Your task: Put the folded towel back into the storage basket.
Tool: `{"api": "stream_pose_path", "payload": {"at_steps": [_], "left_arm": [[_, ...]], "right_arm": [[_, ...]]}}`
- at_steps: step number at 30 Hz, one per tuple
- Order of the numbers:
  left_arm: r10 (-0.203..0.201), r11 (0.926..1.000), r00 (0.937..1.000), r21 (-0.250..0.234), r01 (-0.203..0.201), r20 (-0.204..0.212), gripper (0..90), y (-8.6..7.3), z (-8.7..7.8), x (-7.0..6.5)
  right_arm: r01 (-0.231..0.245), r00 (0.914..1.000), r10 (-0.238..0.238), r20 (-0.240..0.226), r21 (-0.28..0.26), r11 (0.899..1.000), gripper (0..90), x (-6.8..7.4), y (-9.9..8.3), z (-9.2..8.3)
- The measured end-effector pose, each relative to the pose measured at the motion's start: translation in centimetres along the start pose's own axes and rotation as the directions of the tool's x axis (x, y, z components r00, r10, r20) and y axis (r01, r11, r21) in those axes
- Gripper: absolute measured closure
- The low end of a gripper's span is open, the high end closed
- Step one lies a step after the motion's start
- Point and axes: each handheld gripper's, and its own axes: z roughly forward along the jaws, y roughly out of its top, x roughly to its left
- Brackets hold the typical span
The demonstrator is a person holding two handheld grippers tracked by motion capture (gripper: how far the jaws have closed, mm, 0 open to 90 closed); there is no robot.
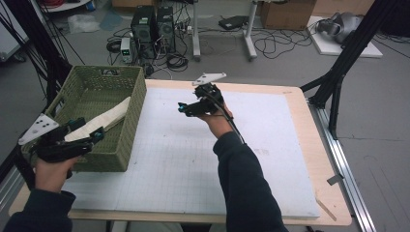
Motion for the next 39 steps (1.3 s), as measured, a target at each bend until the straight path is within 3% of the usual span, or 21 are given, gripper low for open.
{"api": "stream_pose_path", "payload": {"at_steps": [8, 12, 22, 32, 39], "left_arm": [[0.023, 0.9997, 0.9952, 0.0, -0.023, 0.095, 22.1, -0.1, 2.9, -3.1], [0.028, 0.9996, 0.9908, 0.006, -0.029, 0.133, 22.1, -0.4, 4.5, -4.4], [0.051, 0.9987, 0.9725, -0.011, -0.05, 0.227, 22.2, -0.8, 7.2, -7.6], [0.091, 0.9958, 0.9469, -0.024, -0.088, 0.308, 22.6, -2.4, 9.0, -9.7], [0.082, 0.9956, 0.9415, 0.017, -0.093, 0.327, 23.4, -4.4, 10.2, -10.6]], "right_arm": [[-0.033, 0.9984, 0.033, 0.047, -0.007, 0.999, 12.3, -1.1, -4.5, -4.9], [-0.057, 0.9961, 0.06, 0.065, -0.039, 0.998, 11.8, -1.4, -6.6, -7.8], [-0.113, 0.9815, 0.123, 0.147, -0.073, 0.991, 11.7, -2.2, -11.7, -13.5], [-0.15, 0.9651, 0.161, 0.207, -0.071, 0.986, 11.6, -1.9, -16.7, -16.5], [-0.176, 0.9562, 0.189, 0.224, -0.077, 0.981, 11.4, -1.7, -18.7, -17.0]]}}
